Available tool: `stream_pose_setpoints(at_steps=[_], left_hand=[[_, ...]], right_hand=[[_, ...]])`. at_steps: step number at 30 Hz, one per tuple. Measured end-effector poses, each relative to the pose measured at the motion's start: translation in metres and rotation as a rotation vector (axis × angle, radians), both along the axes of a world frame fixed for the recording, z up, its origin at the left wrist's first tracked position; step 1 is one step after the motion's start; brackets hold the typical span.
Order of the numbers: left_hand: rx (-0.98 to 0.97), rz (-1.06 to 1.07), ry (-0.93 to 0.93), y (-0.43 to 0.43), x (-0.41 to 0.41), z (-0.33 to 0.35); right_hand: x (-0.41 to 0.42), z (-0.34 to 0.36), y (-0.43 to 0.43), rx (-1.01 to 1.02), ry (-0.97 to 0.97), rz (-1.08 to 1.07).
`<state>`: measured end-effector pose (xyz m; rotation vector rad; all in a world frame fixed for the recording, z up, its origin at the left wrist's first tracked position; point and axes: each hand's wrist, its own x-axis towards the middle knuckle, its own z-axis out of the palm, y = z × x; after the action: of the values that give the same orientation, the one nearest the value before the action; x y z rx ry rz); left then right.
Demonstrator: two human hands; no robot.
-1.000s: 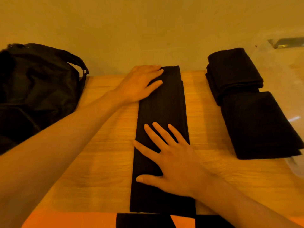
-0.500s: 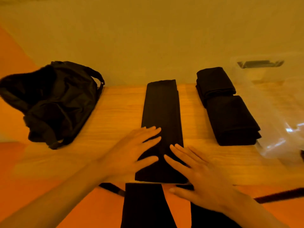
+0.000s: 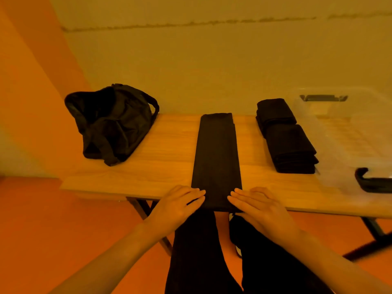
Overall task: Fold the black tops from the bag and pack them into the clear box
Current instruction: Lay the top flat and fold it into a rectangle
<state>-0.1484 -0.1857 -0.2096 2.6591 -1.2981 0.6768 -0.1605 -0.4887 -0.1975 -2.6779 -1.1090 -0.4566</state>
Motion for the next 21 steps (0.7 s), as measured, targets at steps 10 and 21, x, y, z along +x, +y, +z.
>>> stream_pose_setpoints(at_steps=[10,21], left_hand=[[-0.175,-0.073,0.011,-0.003,-0.004,0.018],[-0.849,0.246,0.669,-0.02,0.045,0.089]], right_hand=[[-0.004,-0.002,-0.009,0.085,-0.046,0.034],[0.032,0.052,0.027,0.766,0.436,-0.338]])
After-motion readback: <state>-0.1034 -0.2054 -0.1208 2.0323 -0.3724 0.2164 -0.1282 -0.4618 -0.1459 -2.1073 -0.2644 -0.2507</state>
